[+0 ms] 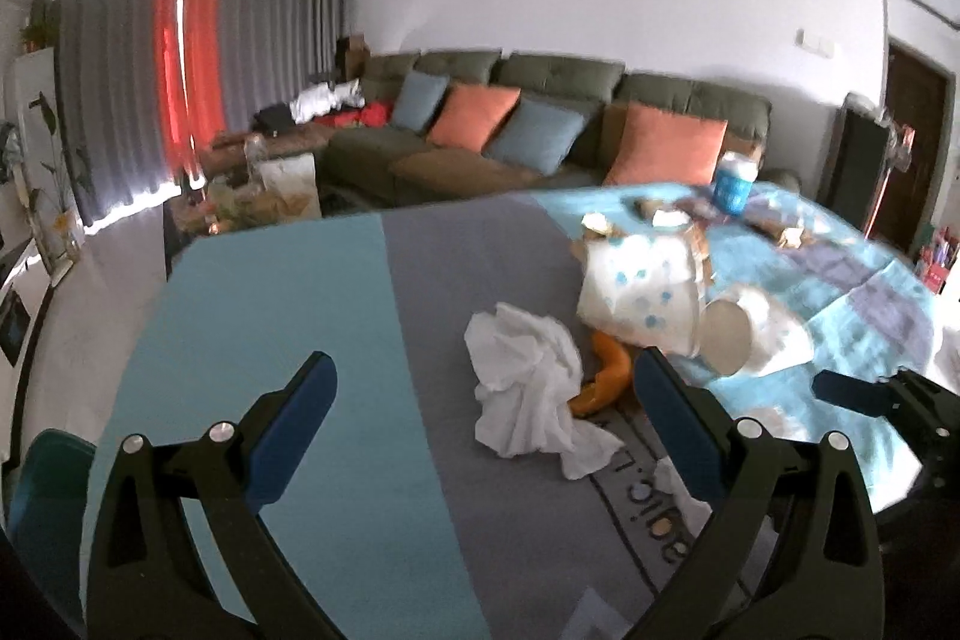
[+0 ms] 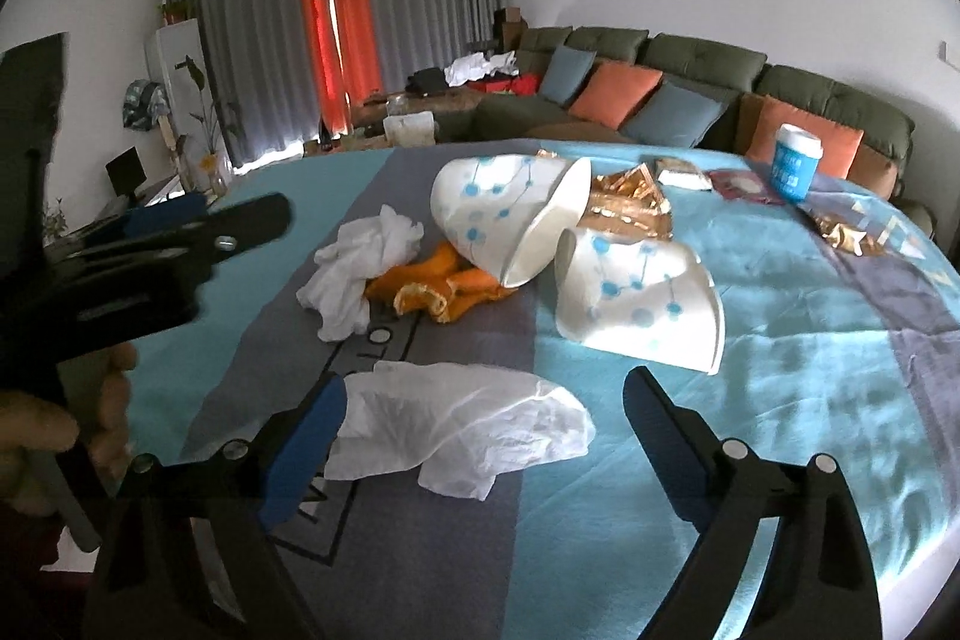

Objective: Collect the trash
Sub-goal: 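Grasp a crumpled white tissue with the left tool while the right tool grasps another tissue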

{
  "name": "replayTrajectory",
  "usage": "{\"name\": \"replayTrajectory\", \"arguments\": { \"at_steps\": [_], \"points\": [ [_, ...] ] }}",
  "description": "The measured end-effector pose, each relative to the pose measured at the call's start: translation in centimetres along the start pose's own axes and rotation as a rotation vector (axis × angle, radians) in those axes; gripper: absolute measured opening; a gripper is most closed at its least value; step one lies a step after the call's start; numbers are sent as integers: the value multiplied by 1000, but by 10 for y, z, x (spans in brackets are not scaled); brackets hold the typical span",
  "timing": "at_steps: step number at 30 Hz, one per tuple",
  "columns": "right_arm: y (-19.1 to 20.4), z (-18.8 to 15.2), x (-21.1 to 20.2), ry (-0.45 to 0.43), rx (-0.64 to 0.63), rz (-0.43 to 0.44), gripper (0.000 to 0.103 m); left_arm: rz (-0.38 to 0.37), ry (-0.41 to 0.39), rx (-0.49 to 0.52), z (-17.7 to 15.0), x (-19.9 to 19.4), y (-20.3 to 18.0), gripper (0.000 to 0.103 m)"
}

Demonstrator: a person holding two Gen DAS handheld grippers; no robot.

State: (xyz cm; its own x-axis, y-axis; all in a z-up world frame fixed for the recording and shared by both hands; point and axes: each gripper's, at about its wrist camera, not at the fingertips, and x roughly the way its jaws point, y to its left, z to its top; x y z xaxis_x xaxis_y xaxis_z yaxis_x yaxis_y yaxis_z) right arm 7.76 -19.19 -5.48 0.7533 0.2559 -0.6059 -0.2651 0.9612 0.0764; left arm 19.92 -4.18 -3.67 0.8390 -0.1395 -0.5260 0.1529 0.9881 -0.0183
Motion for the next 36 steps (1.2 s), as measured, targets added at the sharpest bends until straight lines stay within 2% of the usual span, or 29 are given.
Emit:
{"name": "replayTrajectory", "arguments": {
  "at_steps": [8, 10, 13, 19, 23, 24, 25, 27, 30, 33, 36],
  "points": [
    [1, 1, 7, 26, 4, 17, 82, -29, 203, 14, -8, 49, -2, 97],
    [0, 1, 9, 33, 7, 21, 80, -33, 229, 18, -10, 56, -4, 83],
    [-1, 0, 10, 42, 9, 28, 78, -43, 253, 21, -13, 62, -4, 79],
    [-1, -3, 13, 65, 16, 39, 69, -79, 287, 33, -17, 68, -8, 57],
    [-3, -7, 18, 94, 32, 47, 61, -103, 305, 25, -18, 73, -9, 53],
    [-4, -8, 18, 96, 35, 47, 58, -109, 303, 23, -18, 73, -9, 48],
    [-5, -8, 17, 96, 39, 47, 57, -115, 301, 19, -18, 72, -9, 39],
    [-5, -8, 17, 101, 42, 54, 45, -127, 294, 11, -19, 71, -8, 26],
    [-5, -9, 17, 107, 43, 61, 36, -139, 285, -1, -20, 69, -7, 15],
    [-5, -9, 15, 103, 46, 65, 28, -144, 273, -16, -20, 66, -9, 10],
    [-4, -8, 12, 96, 45, 68, 25, -145, 250, -25, -21, 58, -7, 8]
  ]
}}
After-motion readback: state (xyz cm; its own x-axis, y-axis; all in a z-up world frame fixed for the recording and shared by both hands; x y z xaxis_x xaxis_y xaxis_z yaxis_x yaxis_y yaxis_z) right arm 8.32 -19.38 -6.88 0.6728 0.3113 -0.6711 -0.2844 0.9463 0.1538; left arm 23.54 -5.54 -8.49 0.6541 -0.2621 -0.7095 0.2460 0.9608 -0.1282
